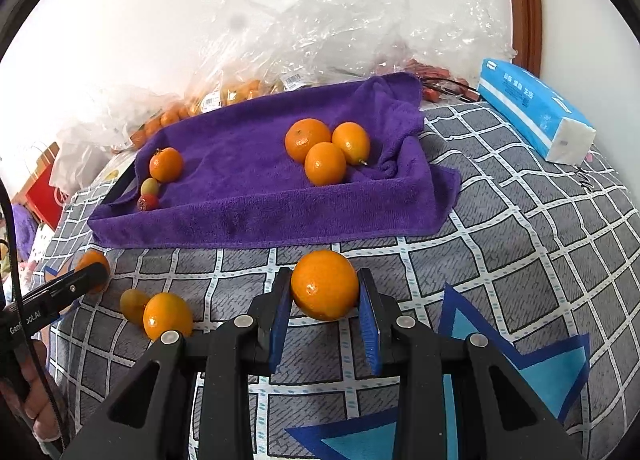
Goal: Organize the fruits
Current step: 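Grasp the large orange on the bedspread with the left gripper, then carry the large orange and the round orange over the purple towel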
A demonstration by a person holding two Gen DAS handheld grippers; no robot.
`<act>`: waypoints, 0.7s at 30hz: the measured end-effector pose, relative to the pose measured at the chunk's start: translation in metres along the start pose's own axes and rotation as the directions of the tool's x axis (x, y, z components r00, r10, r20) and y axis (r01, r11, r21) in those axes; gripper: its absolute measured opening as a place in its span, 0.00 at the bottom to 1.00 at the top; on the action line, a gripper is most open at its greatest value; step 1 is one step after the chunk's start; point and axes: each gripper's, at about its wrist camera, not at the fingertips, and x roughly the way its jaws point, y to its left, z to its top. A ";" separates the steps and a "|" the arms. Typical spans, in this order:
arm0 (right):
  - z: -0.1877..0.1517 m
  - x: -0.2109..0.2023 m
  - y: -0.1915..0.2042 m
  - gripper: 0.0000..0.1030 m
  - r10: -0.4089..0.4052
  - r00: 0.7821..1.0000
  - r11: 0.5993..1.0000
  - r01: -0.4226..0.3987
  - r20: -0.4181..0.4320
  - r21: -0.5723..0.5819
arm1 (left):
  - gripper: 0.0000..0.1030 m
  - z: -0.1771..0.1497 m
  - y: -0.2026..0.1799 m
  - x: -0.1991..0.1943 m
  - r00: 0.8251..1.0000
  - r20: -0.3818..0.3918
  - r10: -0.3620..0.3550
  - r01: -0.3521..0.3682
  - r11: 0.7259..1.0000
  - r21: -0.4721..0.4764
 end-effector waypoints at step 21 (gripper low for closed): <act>-0.005 -0.017 -0.003 0.31 0.043 0.998 0.999 -0.044 0.039 0.024 | 0.38 0.003 0.009 -0.013 0.997 0.083 -0.007 0.011 0.999 -0.047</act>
